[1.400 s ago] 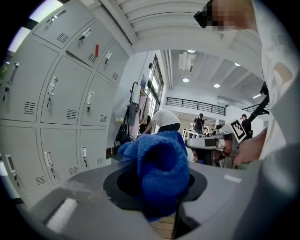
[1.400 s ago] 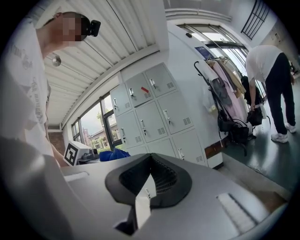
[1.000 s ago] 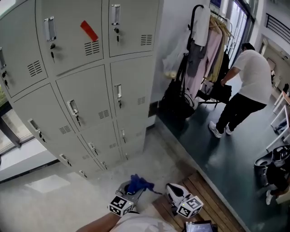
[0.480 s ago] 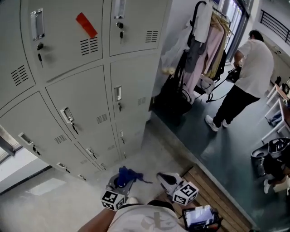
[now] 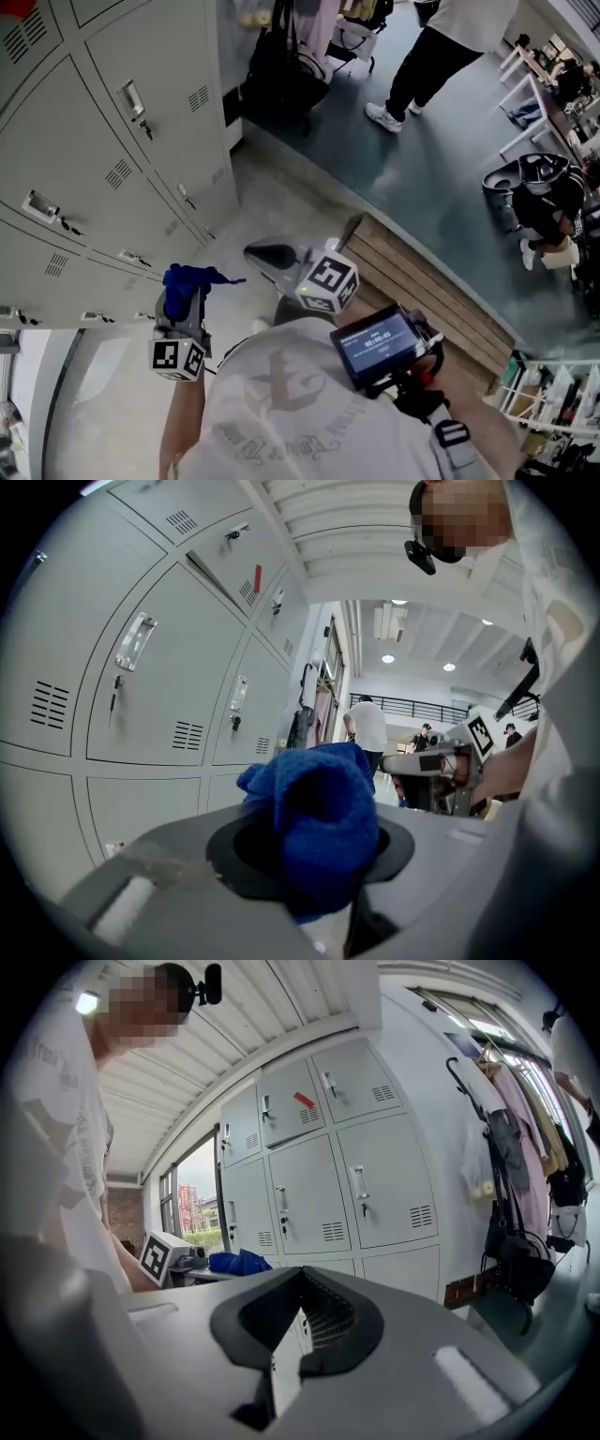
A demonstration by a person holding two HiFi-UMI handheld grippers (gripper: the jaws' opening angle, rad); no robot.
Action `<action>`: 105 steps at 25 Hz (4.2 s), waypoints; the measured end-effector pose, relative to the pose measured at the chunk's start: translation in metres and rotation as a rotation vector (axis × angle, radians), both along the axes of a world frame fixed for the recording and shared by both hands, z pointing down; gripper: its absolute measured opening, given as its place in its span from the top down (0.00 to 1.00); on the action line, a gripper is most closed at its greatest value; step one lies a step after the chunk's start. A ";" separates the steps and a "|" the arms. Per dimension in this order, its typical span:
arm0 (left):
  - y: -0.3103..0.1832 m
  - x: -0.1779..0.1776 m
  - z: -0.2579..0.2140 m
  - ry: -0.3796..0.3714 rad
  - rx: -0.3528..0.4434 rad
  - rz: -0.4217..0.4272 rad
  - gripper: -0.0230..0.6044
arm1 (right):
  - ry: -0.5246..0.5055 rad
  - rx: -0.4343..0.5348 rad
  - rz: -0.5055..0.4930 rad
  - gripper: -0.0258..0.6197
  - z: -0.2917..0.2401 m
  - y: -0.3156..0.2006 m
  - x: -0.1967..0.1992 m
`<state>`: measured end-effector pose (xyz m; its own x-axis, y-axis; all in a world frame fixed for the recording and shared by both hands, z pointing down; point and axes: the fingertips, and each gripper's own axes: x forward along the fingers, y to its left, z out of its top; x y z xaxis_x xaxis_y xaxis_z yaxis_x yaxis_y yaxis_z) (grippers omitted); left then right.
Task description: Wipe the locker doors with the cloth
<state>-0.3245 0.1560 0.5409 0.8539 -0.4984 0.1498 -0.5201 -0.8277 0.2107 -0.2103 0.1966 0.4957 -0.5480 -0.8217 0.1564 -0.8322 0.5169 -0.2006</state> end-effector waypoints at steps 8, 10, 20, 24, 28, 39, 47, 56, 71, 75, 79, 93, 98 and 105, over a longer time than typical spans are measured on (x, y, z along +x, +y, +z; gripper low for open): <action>-0.032 -0.004 0.006 -0.032 0.010 -0.073 0.73 | -0.038 0.006 -0.054 0.96 0.009 -0.037 0.004; -0.036 -0.016 0.012 -0.048 0.005 -0.087 0.73 | -0.054 0.001 -0.064 0.96 0.016 -0.041 -0.006; -0.081 0.086 0.005 -0.087 -0.004 -0.093 0.73 | -0.090 -0.027 -0.081 0.96 0.017 -0.088 0.087; -0.102 0.114 0.000 -0.108 0.013 -0.145 0.73 | -0.109 -0.012 -0.131 0.96 0.011 -0.110 0.119; -0.117 0.126 0.004 -0.130 -0.004 -0.242 0.73 | -0.130 -0.014 -0.195 0.96 0.012 -0.126 0.143; -0.167 0.116 0.006 -0.130 -0.058 -0.467 0.73 | -0.177 -0.046 -0.285 0.96 0.023 -0.173 0.167; -0.220 0.073 0.040 -0.171 -0.152 -0.663 0.73 | -0.158 -0.070 -0.299 0.96 0.022 -0.200 0.164; -0.294 0.037 0.060 -0.236 -0.122 -0.745 0.73 | -0.152 -0.096 -0.257 0.96 0.013 -0.234 0.154; -0.328 0.039 0.047 -0.077 -0.104 -0.785 0.74 | -0.099 -0.125 -0.233 0.96 0.012 -0.264 0.130; -0.330 0.042 0.042 -0.053 -0.133 -0.794 0.75 | -0.113 -0.132 -0.259 0.96 0.013 -0.277 0.129; -0.332 0.049 0.042 -0.067 -0.138 -0.822 0.75 | -0.139 -0.149 -0.295 0.96 0.014 -0.289 0.140; -0.354 0.147 0.051 0.001 -0.253 -0.781 0.75 | -0.170 -0.126 -0.364 0.96 0.001 -0.325 0.203; -0.359 0.188 0.060 0.038 -0.304 -0.730 0.75 | -0.168 -0.119 -0.353 0.96 0.001 -0.328 0.227; -0.367 0.239 0.060 0.125 -0.385 -0.632 0.75 | -0.172 -0.109 -0.351 0.96 0.000 -0.335 0.245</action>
<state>-0.0858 -0.2110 0.6010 0.4443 -0.8316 0.3332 -0.8253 -0.2353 0.5134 0.0343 -0.1386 0.4961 -0.8181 -0.5638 0.1137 -0.5585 0.7316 -0.3909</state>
